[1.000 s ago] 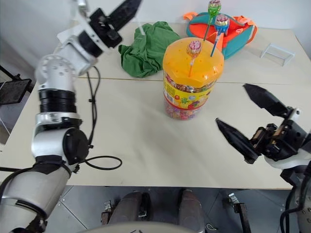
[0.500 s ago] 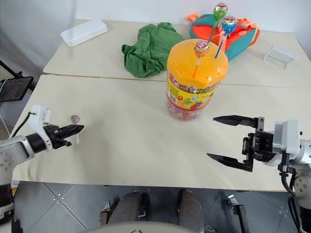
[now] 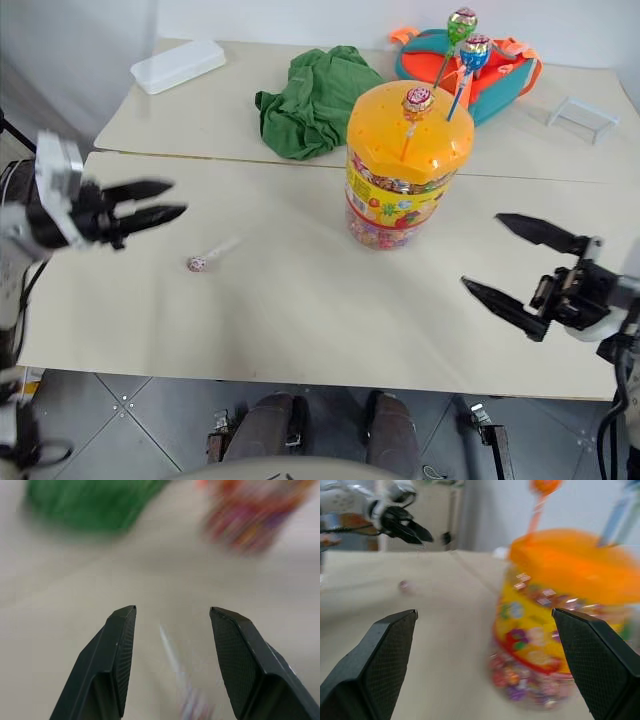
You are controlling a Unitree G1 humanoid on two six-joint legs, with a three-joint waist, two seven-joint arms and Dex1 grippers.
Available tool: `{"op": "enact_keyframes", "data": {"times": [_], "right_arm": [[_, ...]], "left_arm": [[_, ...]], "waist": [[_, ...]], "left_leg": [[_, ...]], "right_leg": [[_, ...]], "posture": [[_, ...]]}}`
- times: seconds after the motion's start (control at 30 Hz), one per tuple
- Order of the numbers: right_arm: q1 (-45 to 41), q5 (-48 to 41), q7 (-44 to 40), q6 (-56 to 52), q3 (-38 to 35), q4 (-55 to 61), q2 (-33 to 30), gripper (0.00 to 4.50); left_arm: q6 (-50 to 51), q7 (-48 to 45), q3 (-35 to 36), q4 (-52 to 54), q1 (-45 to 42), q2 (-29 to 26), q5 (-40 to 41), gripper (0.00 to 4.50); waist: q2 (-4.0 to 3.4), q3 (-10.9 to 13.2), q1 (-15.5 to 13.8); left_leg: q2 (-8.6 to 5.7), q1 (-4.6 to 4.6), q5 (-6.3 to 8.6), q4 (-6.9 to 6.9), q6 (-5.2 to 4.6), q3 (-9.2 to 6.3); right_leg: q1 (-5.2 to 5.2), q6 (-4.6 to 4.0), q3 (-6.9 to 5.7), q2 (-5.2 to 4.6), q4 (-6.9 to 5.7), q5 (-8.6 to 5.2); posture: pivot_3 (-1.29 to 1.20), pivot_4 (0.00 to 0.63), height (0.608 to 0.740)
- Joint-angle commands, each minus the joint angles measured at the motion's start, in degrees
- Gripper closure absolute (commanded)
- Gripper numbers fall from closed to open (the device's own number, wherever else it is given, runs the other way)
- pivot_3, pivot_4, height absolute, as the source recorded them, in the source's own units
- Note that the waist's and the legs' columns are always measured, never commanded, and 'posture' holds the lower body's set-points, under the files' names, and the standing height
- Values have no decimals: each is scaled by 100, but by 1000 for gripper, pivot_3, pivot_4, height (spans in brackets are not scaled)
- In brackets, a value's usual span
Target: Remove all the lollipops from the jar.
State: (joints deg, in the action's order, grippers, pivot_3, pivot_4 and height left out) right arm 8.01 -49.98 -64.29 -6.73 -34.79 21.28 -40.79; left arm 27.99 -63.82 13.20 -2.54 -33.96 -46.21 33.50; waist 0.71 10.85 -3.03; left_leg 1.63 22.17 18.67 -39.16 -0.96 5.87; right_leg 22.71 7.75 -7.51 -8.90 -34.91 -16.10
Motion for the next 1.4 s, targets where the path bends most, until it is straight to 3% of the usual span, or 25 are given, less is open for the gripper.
{"op": "enact_keyframes", "data": {"times": [0.03,0.17,0.33,0.6,0.83,0.93,1.13,1.2,1.3,1.4], "right_arm": [[278,-289,585,32,-622,441,311,0],[526,-268,1034,208,-917,737,676,0],[760,-207,1260,290,-980,959,890,0],[860,-169,1630,358,-880,1347,1013,0],[811,-67,1862,401,-609,1510,1077,0],[796,-38,1888,423,-559,1501,1071,0],[719,38,1905,460,-430,1467,1052,0],[624,-2,1874,437,-382,1446,994,0],[22,-467,2072,188,-245,1526,750,0],[-363,-622,1875,-60,-2,1512,382,0]], "left_arm": [[113,-140,-543,100,-1293,879,488,2014],[424,156,-1000,-123,-2315,1941,531,2014],[539,440,-1641,-485,-2785,2551,48,2014],[146,702,-2209,-1092,-2933,2834,-887,2014],[49,728,-2064,-1361,-3159,3231,-863,2014],[67,689,-2023,-1372,-3194,3316,-820,2575],[107,673,-1885,-1378,-3253,3447,-688,4471],[302,764,-1589,-1414,-3299,3533,-409,4471],[821,1212,-606,-1708,-3560,3662,415,4471],[1256,1404,-37,-1902,-3676,3360,794,4471]], "waist": [[1,0,-43],[3,1,18],[-2,-1,187],[-2,-1,152],[-2,-1,54],[-2,-1,41],[-2,-1,40],[-2,-1,42],[0,0,61],[0,0,140]], "left_leg": [[0,2,0,-4,0,-1],[2,4,0,-8,-1,2],[14,-16,-1,1,0,24],[15,-14,-2,-1,-1,25],[11,-6,-1,-10,-7,24],[10,-6,-1,-10,-8,25],[11,-4,-1,-10,-8,26],[11,-4,-1,-10,-8,26],[12,-3,-1,-10,-9,23],[14,-4,-3,-11,-12,-14]], "right_leg": [[-1,1,-3,4,-1,1],[-4,3,1,14,6,2],[-3,1,27,30,6,0],[-2,0,37,32,14,0],[-6,0,45,30,27,0],[-6,0,45,31,27,0],[-4,0,45,32,27,0],[-3,0,45,32,27,0],[-2,1,45,32,27,0],[3,0,53,32,22,0]], "posture": [[0,150,740],[0,150,740],[0,150,740],[0,150,740],[0,150,740],[0,150,740],[0,150,740],[0,150,740],[0,150,740],[0,150,740]]}}
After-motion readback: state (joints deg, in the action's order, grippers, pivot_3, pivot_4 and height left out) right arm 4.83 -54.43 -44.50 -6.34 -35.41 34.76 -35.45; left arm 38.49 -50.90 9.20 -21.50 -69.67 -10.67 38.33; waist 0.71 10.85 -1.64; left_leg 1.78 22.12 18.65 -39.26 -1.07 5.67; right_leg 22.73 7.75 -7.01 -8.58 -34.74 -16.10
